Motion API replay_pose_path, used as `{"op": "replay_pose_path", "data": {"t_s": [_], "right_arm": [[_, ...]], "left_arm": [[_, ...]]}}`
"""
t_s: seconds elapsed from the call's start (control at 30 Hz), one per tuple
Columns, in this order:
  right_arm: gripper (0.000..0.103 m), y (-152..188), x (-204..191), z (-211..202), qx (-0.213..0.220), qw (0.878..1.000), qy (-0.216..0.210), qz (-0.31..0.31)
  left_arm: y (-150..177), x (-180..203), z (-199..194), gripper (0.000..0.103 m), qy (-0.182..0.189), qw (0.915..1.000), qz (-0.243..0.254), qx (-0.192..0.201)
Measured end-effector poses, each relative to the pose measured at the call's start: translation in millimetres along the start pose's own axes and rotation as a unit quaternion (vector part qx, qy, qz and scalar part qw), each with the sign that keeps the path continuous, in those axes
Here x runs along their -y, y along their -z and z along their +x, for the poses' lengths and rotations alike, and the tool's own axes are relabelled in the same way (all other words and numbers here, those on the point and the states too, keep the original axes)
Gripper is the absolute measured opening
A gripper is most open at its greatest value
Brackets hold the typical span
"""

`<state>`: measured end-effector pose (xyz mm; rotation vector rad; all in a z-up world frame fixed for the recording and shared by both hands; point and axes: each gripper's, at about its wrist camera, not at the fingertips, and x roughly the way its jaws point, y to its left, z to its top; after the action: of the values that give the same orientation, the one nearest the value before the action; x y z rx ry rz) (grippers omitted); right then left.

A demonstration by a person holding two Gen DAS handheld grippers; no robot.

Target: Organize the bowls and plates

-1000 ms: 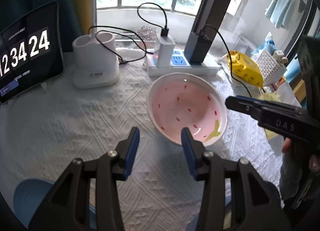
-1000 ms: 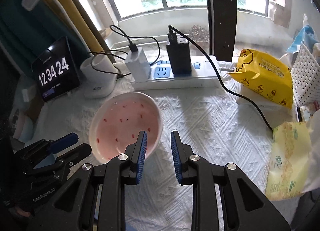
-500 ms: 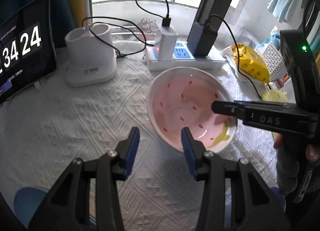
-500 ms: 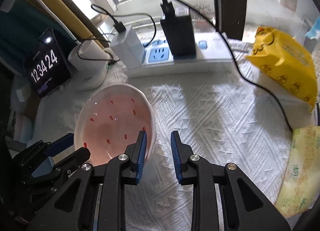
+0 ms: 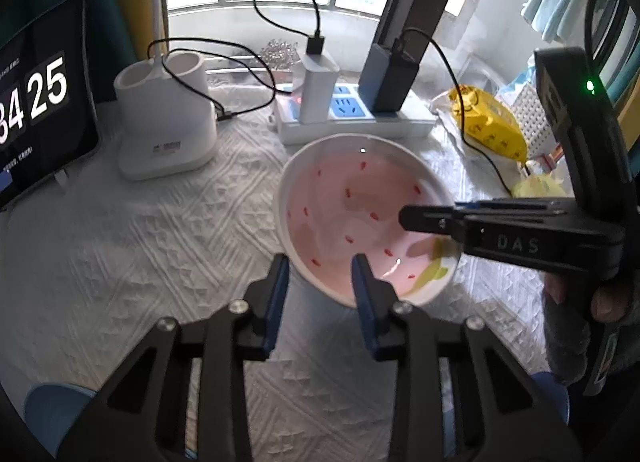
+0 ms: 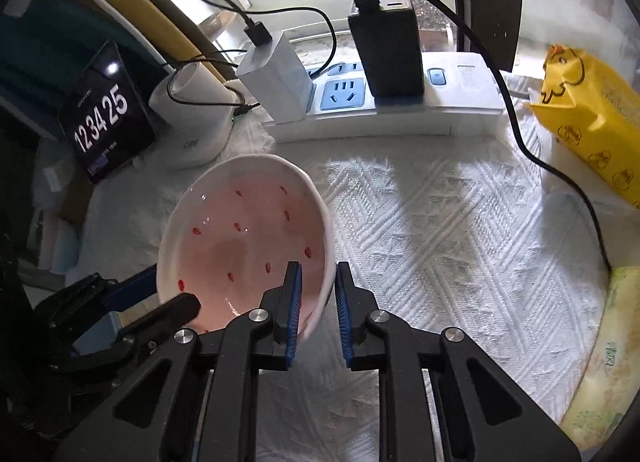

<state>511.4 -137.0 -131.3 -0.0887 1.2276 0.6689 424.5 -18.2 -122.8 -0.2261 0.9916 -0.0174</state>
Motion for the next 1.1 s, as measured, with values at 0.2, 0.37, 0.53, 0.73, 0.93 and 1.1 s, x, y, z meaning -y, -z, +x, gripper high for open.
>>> {"op": "replay_pose_path", "data": {"t_s": [0.2,0.37,0.53,0.73,0.93,1.1], "right_arm": [[0.017,0,-2,-1,0.007,1.0,0.015,-0.003],[0.017,0,-5,-11,0.027,0.999,0.022,-0.005],[0.017,2,-11,-17,0.032,0.999,0.025,-0.01],[0.017,7,-15,-34,0.046,0.998,0.031,-0.012],[0.017,11,-19,-49,0.055,0.998,0.038,-0.014],[0.017,15,-27,-63,0.066,0.997,0.042,-0.017]], "left_arm": [[2,1,-4,0.031,0.013,0.9999,0.004,0.005],[2,4,-12,0.031,0.01,0.9997,0.01,0.021],[2,3,-21,0.031,0.015,0.9994,0.01,0.029],[4,6,-33,0.031,0.022,0.9988,0.015,0.04],[4,11,-48,0.031,0.028,0.998,0.019,0.053],[6,13,-63,0.031,0.032,0.9973,0.02,0.063]]}}
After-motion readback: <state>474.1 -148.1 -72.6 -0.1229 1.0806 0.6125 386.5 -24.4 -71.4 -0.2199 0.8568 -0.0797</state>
